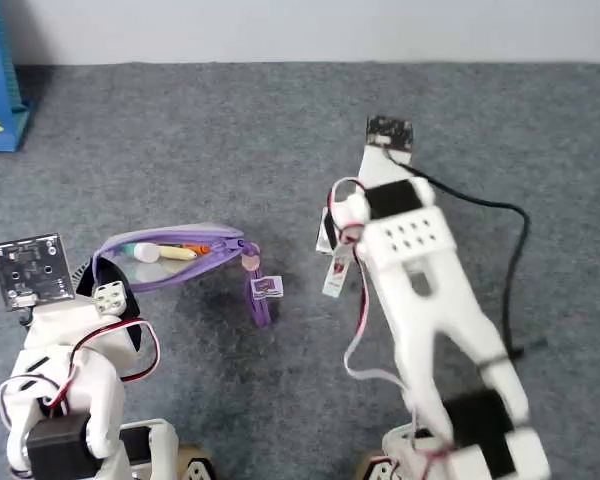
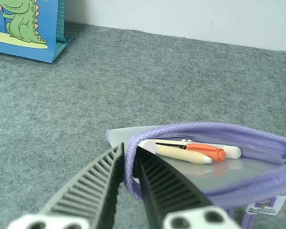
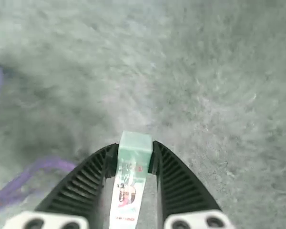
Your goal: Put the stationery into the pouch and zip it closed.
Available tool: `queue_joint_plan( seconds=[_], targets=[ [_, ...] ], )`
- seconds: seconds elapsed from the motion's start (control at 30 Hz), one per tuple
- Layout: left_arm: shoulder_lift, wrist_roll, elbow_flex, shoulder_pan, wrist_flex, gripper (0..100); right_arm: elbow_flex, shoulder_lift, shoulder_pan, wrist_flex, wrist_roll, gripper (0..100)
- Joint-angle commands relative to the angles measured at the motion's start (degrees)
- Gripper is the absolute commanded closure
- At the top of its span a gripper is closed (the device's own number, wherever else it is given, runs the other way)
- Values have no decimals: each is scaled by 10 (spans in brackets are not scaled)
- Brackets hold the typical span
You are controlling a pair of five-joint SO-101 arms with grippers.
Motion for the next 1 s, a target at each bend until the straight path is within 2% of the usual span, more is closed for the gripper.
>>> queue_joint_plan(
  seconds=[0.0,0.23,0.53,0.8,0.97],
  targets=[
    [4,4,-2,3,-16,989,-11,-109,-15,22,27,991],
    [4,4,-2,4,-16,989,-11,-221,-111,-2,61,991],
    [4,4,0,3,-17,989,52,-297,-196,-112,97,991],
    [4,4,0,3,-16,989,258,-476,-201,-313,128,991],
    [4,4,0,3,-16,989,317,-531,-221,-436,131,991]
  ],
)
